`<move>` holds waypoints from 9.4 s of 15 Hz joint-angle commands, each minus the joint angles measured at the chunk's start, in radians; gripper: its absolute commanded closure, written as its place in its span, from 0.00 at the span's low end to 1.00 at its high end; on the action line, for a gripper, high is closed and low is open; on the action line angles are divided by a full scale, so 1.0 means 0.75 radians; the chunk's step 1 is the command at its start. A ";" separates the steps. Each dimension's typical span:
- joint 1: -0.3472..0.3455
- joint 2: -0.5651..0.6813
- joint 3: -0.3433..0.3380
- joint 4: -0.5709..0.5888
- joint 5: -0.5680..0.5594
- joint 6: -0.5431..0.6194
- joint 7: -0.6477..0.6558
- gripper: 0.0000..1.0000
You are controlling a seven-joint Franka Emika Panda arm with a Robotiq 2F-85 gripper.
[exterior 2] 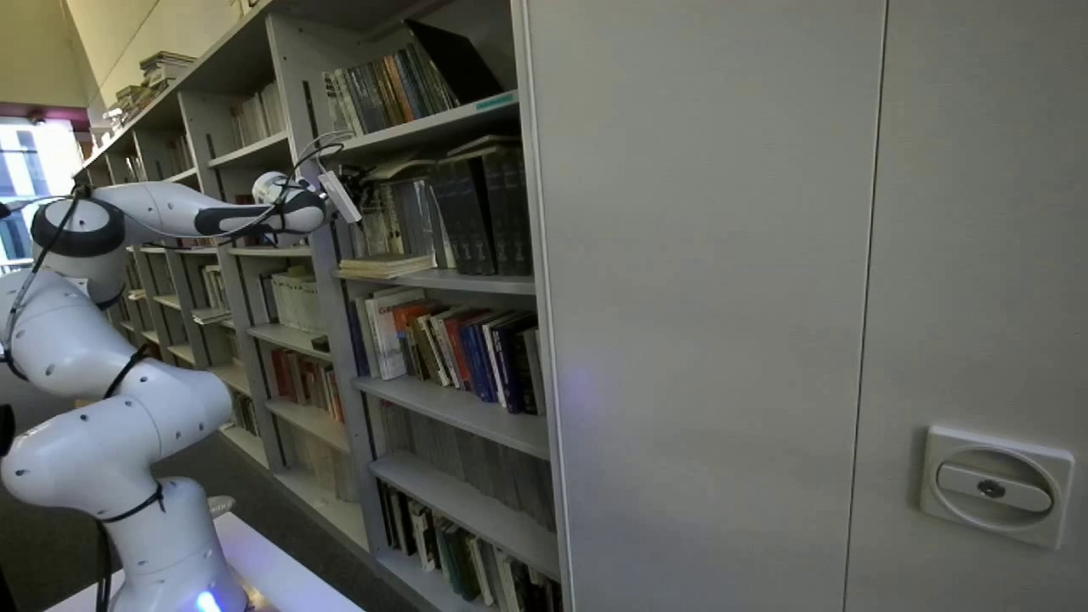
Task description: Pick up the book and place it on the other books on the shelf
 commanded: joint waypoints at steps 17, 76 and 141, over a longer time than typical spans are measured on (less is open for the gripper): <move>-0.440 0.013 0.313 0.463 -0.007 0.223 -0.155 0.97; -0.677 -0.170 0.248 0.535 1.953 0.385 -1.805 0.97; -0.423 -0.219 0.052 0.259 1.958 0.411 -1.757 0.97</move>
